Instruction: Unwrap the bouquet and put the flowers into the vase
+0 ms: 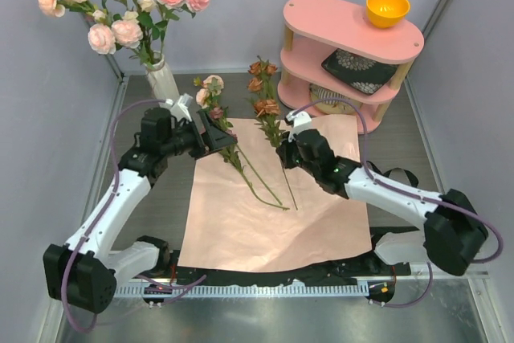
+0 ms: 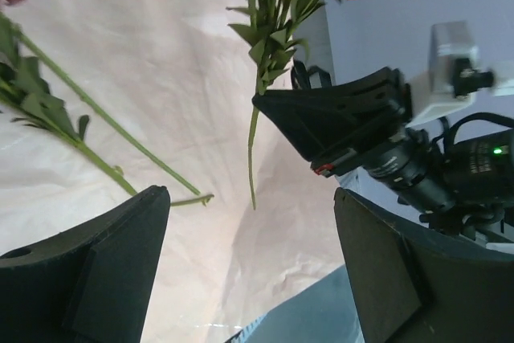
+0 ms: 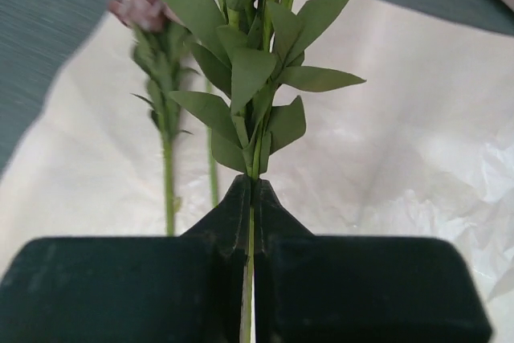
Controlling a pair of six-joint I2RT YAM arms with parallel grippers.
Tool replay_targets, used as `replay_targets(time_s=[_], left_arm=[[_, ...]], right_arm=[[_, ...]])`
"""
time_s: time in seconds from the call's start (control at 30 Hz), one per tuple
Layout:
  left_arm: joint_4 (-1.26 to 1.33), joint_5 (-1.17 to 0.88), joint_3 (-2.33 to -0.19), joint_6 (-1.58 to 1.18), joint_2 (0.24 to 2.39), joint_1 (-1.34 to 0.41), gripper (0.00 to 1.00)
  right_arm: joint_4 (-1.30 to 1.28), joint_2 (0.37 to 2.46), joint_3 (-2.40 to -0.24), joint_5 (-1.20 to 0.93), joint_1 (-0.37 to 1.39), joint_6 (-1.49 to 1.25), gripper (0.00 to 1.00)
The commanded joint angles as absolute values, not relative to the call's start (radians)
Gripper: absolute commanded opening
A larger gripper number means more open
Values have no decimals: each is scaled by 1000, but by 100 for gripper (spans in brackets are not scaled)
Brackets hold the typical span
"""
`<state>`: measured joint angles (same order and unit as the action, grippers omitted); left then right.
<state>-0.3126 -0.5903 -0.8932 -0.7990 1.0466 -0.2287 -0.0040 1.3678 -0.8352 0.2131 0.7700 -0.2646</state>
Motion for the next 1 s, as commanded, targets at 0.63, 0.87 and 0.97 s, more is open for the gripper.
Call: replay_targets(time_s=[0.63, 0.87, 0.97], left_arm=[[44, -575, -997, -836, 1330, -518, 57], [69, -609, -1000, -853, 1342, -522, 39], [52, -601, -1014, -835, 1342, -522, 15]], right_arm=[[305, 1071, -646, -193, 769, -316, 1], [293, 1060, -640, -213, 767, -302, 1], [287, 1058, -638, -212, 767, -298, 1]])
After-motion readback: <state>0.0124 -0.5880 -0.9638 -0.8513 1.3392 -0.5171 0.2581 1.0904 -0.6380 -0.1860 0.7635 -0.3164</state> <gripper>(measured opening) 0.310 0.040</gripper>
